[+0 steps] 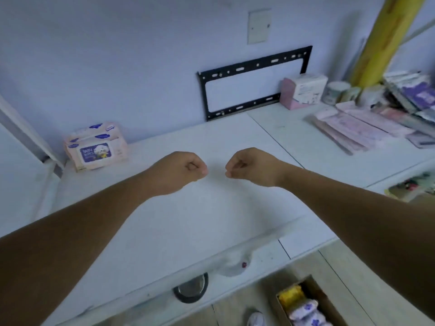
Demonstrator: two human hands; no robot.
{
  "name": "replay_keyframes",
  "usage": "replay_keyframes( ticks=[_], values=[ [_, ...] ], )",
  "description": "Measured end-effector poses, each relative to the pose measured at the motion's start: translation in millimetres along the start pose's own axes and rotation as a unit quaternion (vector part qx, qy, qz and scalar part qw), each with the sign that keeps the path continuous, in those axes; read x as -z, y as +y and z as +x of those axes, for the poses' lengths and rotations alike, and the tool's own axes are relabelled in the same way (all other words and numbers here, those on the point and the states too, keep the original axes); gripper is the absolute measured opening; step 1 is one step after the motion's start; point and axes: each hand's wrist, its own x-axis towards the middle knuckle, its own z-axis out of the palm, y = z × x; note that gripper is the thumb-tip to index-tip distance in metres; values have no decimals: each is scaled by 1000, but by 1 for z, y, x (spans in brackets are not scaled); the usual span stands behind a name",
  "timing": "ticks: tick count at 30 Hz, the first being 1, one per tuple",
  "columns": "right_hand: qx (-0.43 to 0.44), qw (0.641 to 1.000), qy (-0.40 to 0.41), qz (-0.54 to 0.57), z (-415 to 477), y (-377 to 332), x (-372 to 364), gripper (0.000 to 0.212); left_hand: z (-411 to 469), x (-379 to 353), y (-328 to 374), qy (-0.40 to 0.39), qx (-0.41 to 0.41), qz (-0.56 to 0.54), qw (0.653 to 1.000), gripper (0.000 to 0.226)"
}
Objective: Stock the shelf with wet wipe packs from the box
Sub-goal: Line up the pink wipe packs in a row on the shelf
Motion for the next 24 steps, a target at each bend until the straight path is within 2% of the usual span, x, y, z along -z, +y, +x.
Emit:
replay_keyframes(
  ticks=[4,8,12,17,21,24],
  values=[
    [-50,998,26,25,-77,37,12,19,-20,-62,37,-84,-35,32,995,12],
    [-81,995,41,41,-148,72,34,18,-30,-118,76,-145,-73,71,984,10],
    [-123,991,-10,42,-197,124,56,8,-23,-169,118,-188,-90,80,975,11],
    [-175,982,-64,12,-248,200,69,12,-6,-252,161,-223,-82,83,968,13],
    [-219,970,-103,-32,-287,274,55,18,1,-334,169,-268,-70,110,955,16],
    [-251,961,-113,-33,-312,322,36,23,5,-390,157,-296,-31,98,950,18]
  ],
)
